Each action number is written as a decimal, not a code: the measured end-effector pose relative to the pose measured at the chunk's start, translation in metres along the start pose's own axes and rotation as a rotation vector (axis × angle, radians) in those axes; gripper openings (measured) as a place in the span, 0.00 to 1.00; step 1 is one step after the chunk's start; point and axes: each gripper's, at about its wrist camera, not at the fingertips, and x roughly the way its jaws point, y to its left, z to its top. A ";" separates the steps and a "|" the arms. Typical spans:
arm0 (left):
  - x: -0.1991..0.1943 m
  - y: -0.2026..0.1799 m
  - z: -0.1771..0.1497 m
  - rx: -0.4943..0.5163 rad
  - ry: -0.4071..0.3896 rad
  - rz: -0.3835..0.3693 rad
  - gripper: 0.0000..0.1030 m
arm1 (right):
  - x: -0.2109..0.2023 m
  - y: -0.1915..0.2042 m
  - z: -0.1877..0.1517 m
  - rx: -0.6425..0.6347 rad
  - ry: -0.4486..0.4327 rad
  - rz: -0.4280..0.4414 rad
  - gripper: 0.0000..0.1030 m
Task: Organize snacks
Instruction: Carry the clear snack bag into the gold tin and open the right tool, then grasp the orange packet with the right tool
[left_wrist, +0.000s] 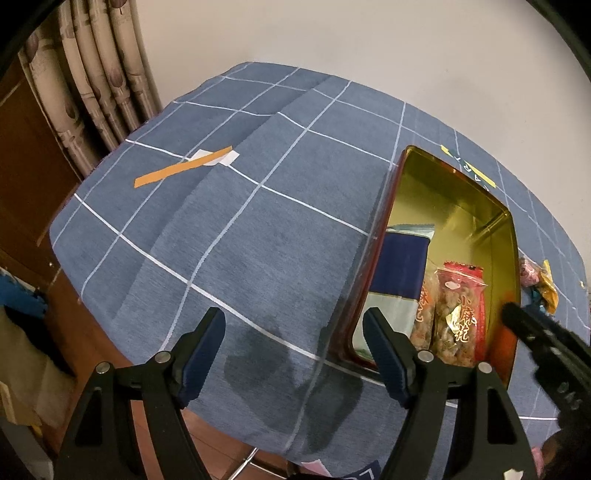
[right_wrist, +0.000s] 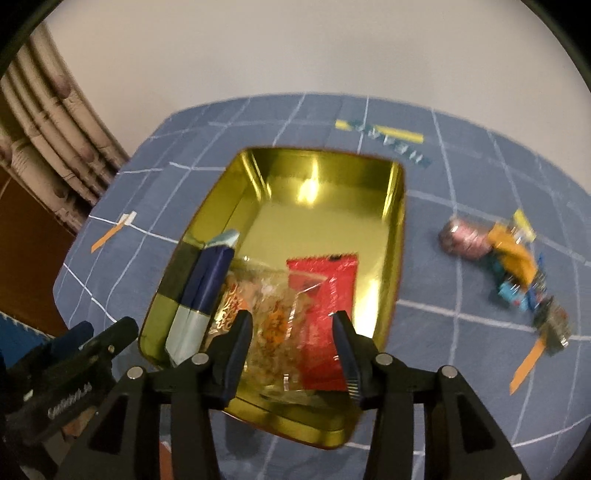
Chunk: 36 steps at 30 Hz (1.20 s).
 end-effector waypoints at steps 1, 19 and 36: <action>0.000 0.000 0.000 0.001 0.000 0.000 0.71 | -0.005 -0.004 0.000 -0.013 -0.013 -0.003 0.45; 0.000 -0.006 -0.002 0.035 -0.024 0.017 0.72 | -0.034 -0.187 0.009 0.076 -0.043 -0.094 0.45; 0.007 -0.010 -0.002 0.060 -0.023 0.064 0.72 | 0.026 -0.215 0.039 0.064 0.062 0.013 0.55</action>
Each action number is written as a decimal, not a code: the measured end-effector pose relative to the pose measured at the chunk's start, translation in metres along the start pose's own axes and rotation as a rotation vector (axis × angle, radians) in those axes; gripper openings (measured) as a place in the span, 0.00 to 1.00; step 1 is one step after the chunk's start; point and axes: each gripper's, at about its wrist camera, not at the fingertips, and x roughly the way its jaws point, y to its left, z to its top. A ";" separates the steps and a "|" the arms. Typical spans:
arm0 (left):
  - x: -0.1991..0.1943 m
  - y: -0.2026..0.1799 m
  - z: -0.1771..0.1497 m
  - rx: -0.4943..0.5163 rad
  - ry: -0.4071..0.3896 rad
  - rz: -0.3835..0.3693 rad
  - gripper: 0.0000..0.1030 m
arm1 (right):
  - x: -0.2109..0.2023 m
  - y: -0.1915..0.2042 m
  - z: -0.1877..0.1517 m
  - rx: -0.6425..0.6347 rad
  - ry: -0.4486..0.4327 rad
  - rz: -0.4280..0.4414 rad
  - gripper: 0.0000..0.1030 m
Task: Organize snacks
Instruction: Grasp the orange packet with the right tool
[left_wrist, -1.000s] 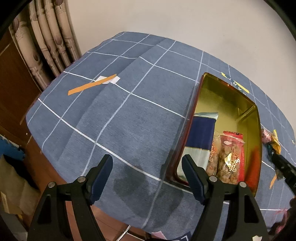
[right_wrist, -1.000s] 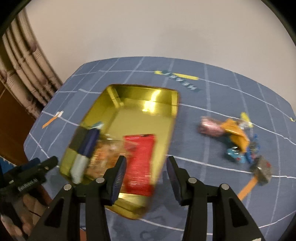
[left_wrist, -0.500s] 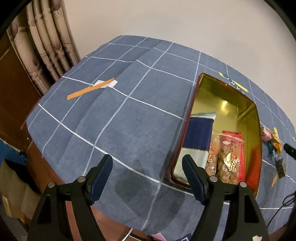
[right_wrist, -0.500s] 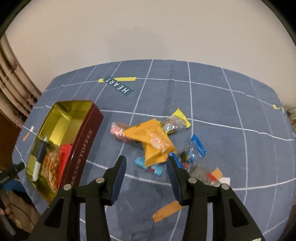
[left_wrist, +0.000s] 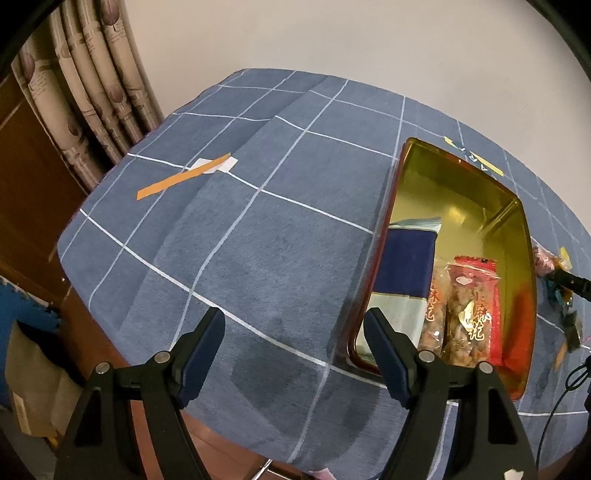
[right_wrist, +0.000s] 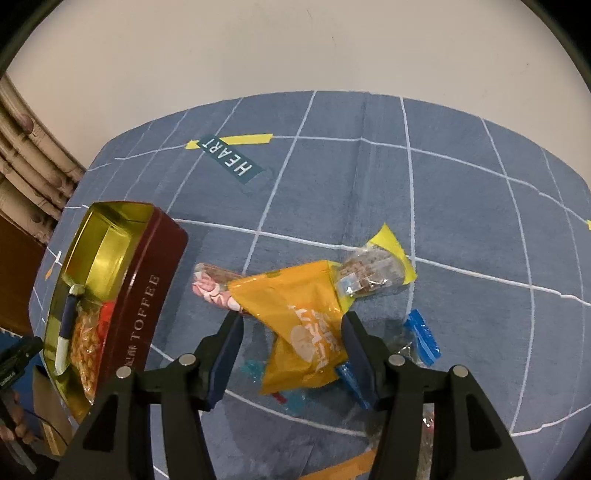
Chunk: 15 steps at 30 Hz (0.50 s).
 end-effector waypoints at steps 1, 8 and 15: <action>0.000 0.000 0.000 0.004 -0.001 0.002 0.72 | 0.002 0.000 -0.001 -0.004 0.004 -0.002 0.55; -0.003 -0.005 -0.003 0.022 -0.017 0.029 0.72 | 0.008 0.000 -0.008 -0.026 0.010 0.001 0.43; -0.016 -0.020 -0.007 0.056 -0.050 0.028 0.72 | -0.001 0.008 -0.028 -0.010 0.032 0.073 0.42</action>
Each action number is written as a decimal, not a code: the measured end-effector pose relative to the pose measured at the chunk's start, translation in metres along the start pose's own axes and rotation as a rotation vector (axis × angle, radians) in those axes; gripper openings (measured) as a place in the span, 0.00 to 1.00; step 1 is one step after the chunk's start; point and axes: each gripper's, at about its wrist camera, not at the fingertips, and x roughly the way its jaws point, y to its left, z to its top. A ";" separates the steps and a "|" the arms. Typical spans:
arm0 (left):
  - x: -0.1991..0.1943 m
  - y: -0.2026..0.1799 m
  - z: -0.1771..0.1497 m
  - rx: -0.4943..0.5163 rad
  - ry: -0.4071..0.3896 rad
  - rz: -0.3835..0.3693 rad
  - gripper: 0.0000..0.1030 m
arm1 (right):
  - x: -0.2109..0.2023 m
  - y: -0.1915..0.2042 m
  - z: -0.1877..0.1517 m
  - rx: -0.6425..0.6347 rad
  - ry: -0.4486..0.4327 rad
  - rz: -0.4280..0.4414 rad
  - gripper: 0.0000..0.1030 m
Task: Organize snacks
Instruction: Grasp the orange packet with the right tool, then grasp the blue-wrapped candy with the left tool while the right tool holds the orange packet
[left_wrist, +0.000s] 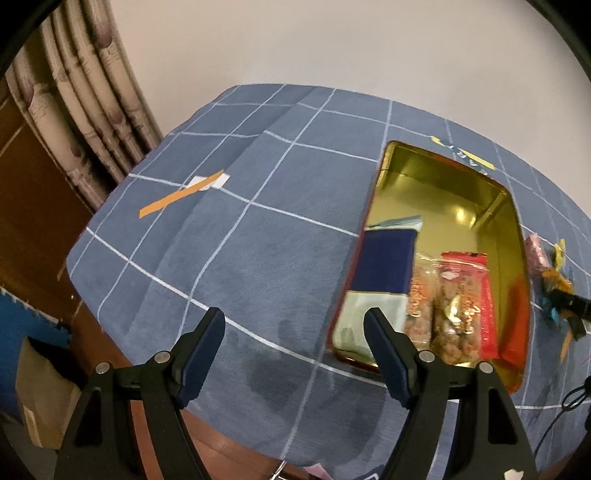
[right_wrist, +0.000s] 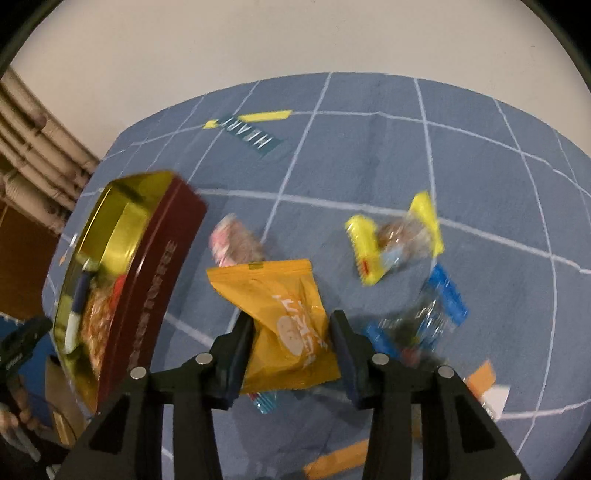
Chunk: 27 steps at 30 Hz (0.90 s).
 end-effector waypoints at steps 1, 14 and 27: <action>-0.002 -0.003 0.000 0.007 -0.002 -0.006 0.72 | -0.001 0.005 -0.007 -0.012 0.004 0.007 0.42; -0.035 -0.069 0.003 0.159 -0.046 -0.123 0.72 | -0.032 0.021 -0.032 -0.007 -0.065 0.047 0.39; -0.049 -0.187 -0.008 0.442 -0.054 -0.244 0.72 | -0.051 0.004 -0.073 -0.124 -0.092 -0.157 0.39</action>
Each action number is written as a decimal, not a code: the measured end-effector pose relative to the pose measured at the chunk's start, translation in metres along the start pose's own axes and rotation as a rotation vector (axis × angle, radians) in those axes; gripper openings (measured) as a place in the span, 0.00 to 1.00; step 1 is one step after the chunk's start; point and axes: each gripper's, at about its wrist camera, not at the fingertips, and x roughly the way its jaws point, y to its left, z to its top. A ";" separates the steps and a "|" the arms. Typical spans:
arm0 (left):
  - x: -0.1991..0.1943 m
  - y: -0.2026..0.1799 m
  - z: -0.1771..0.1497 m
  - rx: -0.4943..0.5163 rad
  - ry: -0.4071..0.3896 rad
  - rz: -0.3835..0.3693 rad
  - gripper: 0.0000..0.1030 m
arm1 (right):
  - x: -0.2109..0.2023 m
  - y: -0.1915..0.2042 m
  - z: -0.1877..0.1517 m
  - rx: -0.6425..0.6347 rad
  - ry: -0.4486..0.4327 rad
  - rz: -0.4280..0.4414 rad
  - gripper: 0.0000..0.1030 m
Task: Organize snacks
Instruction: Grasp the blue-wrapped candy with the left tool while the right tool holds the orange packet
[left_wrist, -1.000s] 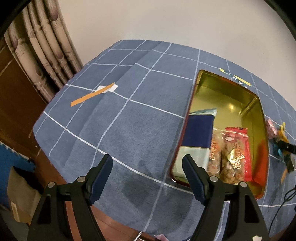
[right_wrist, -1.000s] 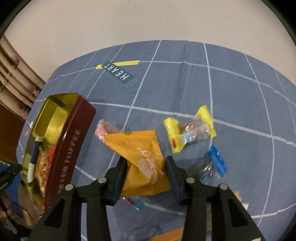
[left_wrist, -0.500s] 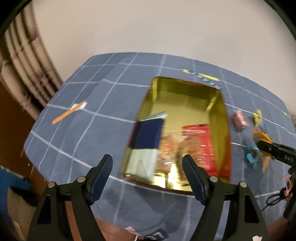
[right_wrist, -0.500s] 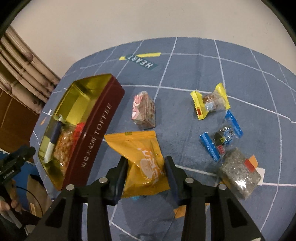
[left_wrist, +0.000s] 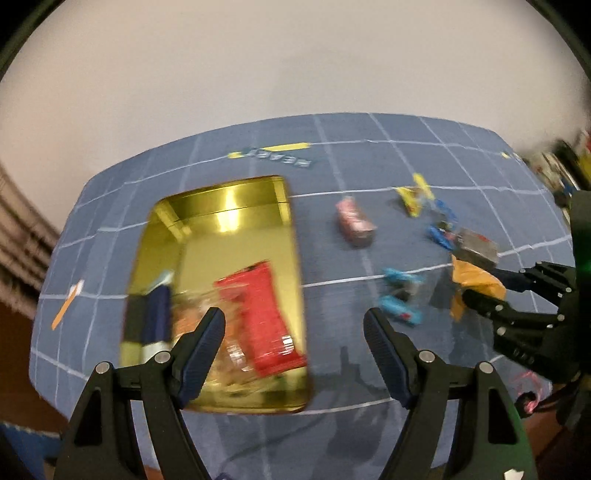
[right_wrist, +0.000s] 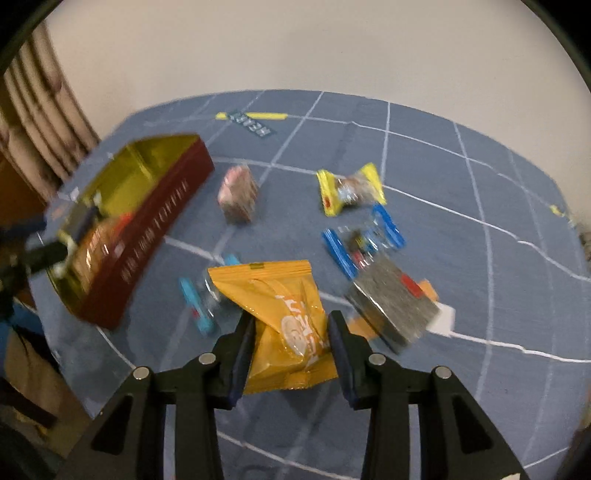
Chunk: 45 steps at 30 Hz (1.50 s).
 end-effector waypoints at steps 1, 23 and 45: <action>0.003 -0.006 0.002 0.010 0.006 -0.012 0.72 | -0.001 -0.001 -0.005 -0.015 0.000 -0.021 0.39; 0.084 -0.073 0.018 0.119 0.210 -0.162 0.41 | -0.002 -0.040 -0.046 0.073 -0.016 -0.082 0.39; 0.097 -0.083 0.020 0.138 0.220 -0.184 0.33 | -0.002 -0.045 -0.047 0.120 -0.023 -0.047 0.39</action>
